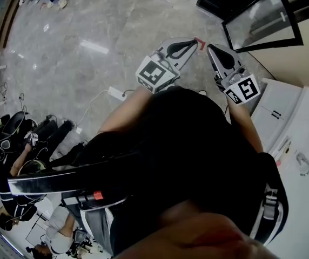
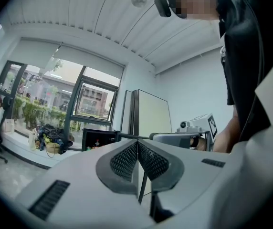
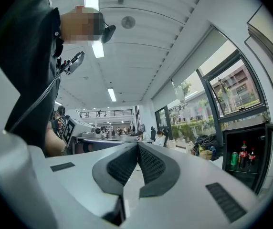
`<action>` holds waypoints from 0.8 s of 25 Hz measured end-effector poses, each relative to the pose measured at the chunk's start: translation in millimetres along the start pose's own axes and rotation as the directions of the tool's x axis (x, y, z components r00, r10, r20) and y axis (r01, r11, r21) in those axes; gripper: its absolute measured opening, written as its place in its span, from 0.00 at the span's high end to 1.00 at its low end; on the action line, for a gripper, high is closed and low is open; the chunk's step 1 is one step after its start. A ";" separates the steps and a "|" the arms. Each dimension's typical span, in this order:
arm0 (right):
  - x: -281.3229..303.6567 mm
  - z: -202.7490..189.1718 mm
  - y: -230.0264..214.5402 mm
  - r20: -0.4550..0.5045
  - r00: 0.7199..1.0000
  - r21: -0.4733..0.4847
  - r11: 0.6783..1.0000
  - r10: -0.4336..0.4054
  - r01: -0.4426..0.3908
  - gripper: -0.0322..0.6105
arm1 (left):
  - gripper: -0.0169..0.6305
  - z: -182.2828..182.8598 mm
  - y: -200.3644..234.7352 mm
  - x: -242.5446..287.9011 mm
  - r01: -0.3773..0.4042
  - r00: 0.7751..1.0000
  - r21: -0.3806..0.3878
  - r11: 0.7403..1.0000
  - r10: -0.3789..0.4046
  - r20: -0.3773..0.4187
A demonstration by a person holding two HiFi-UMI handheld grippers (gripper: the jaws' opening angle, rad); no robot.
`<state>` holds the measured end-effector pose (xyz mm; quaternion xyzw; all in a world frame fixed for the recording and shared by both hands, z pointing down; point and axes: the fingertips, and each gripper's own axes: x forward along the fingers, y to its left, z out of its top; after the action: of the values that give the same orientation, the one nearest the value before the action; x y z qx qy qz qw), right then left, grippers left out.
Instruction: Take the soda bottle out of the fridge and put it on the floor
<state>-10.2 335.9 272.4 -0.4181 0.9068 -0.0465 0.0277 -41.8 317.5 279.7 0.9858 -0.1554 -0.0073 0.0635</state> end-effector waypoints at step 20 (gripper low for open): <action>48.6 -6.3 -110.0 0.017 0.994 0.025 0.993 -0.112 0.112 0.93 | 0.97 5.4 87.4 64.3 0.051 0.999 -0.008 0.999 -0.051 0.014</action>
<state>40.9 228.2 289.9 -0.4684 0.8810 -0.0552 0.0383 -7.5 214.6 285.7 0.9891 -0.1307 -0.0164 0.0664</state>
